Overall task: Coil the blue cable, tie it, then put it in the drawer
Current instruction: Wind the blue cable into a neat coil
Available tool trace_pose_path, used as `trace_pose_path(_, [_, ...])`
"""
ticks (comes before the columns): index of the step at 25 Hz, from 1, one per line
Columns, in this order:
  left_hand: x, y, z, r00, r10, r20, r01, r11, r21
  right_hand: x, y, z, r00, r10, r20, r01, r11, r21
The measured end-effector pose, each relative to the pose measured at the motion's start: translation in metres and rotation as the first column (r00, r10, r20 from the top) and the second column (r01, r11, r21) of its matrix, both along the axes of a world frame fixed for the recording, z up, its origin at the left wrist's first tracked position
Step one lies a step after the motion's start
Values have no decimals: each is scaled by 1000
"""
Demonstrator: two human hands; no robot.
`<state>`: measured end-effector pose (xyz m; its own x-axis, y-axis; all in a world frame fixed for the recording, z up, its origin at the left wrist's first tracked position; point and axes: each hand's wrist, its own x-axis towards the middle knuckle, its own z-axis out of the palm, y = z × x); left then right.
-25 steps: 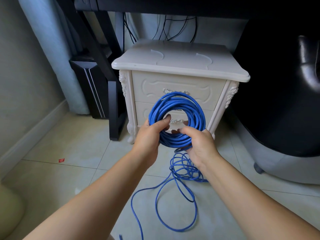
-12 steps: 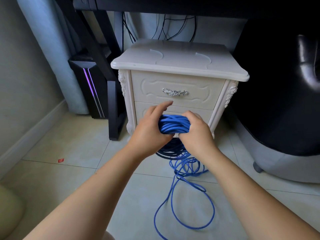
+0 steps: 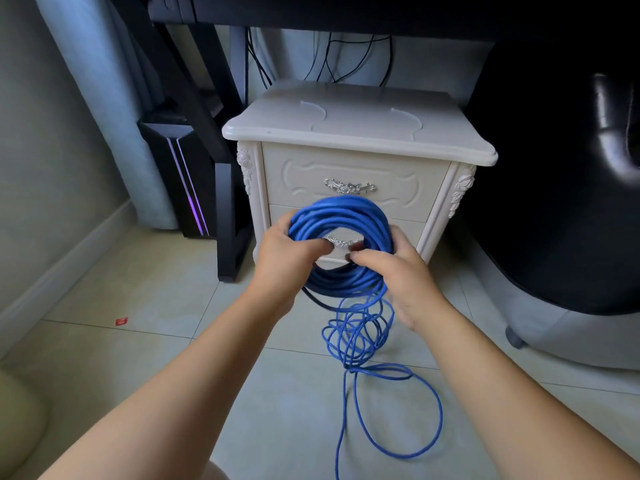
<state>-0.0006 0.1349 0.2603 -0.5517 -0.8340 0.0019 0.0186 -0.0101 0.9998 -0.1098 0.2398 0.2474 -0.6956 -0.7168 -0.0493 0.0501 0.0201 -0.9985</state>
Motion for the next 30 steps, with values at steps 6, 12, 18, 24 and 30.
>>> trace_pose_path(6, [-2,8,0,982,82,-170,-16,935,355,15,-4,-7,945,52,323,-9,991,-131])
trace_pose_path(12, [1,3,2,998,44,-46,-31,969,247,0,-3,4,995,-69,76,77,991,-111])
trace_pose_path(18, [4,1,6,1000,-12,-7,14,975,221,-9,-2,10,950,97,296,-74,993,-89])
trace_pose_path(24, [2,3,-6,993,-120,-19,119,938,327,-3,-2,7,977,-10,211,9,1000,6])
trace_pose_path(30, [5,-3,-3,973,-91,211,159,930,-332,-2,0,12,962,51,-267,15,971,238])
